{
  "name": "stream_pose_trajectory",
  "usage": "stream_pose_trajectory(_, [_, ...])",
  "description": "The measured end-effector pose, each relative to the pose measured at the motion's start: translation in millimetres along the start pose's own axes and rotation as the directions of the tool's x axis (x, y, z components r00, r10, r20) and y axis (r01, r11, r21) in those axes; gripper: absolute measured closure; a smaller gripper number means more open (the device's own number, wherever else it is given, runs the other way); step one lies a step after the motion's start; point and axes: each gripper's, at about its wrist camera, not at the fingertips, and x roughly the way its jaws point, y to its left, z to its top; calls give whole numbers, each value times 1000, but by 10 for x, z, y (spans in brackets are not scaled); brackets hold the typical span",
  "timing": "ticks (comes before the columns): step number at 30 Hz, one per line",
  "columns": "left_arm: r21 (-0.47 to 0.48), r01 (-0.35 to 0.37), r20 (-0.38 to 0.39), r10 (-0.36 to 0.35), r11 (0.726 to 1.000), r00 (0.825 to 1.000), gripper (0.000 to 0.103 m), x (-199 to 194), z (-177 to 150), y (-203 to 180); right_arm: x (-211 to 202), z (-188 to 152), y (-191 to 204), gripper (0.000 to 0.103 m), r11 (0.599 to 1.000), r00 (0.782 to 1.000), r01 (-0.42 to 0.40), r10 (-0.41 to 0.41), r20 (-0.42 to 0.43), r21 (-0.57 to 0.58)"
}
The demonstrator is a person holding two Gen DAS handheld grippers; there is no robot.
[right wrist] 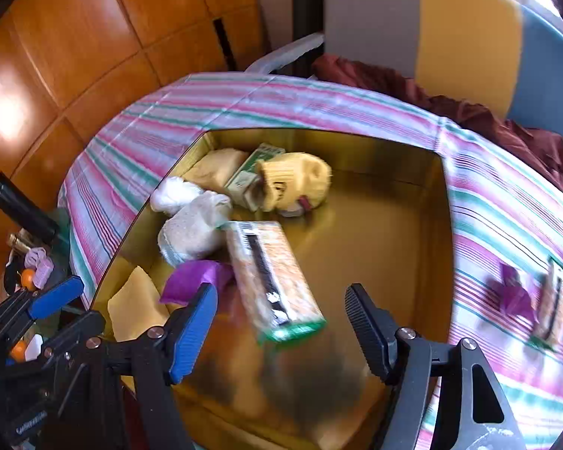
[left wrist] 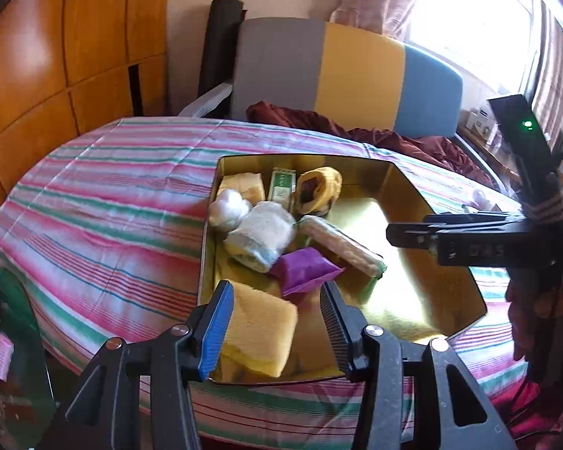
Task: Organize objects
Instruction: 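Carry the cracker bar packet over the gold tray and release it with the right tool, then grasp the purple cartoon snack packet with the left tool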
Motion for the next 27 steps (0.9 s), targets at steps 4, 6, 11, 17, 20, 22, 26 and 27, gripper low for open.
stream_pose_trajectory(4, [41,11,13,-12,999,1000,55,-60,20,-142,-274,-99,-236,26,999,998,31,-32,54,34])
stream_pose_trajectory(6, [60,22,17,-23,998,1000,55,-78,31,-207,-421,-154,-389,25,997,995,57,-62,77,58])
stream_pose_trajectory(11, [112,54,9,-56,992,998,55,-90,43,-430,-764,-259,-888,24,980,981,139,-156,118,140])
stream_pose_trajectory(17, [166,120,-35,-115,979,993,55,-33,68,-733,-1173,-362,-1657,24,928,942,261,-305,138,266])
stream_pose_trajectory(20, [201,160,-52,-153,966,987,55,-13,89,-921,-1362,-443,-2108,22,872,903,328,-402,149,363])
stream_pose_trajectory(22, [231,183,-60,-174,956,983,55,8,109,-1084,-1440,-542,-2427,19,821,873,365,-466,146,439])
stream_pose_trajectory(26, [287,220,-76,-206,933,976,55,42,160,-1391,-1453,-862,-2933,19,727,836,389,-536,115,565])
stream_pose_trajectory(27, [296,227,-81,-213,928,974,55,63,179,-1471,-1432,-973,-3044,19,696,831,387,-547,98,605])
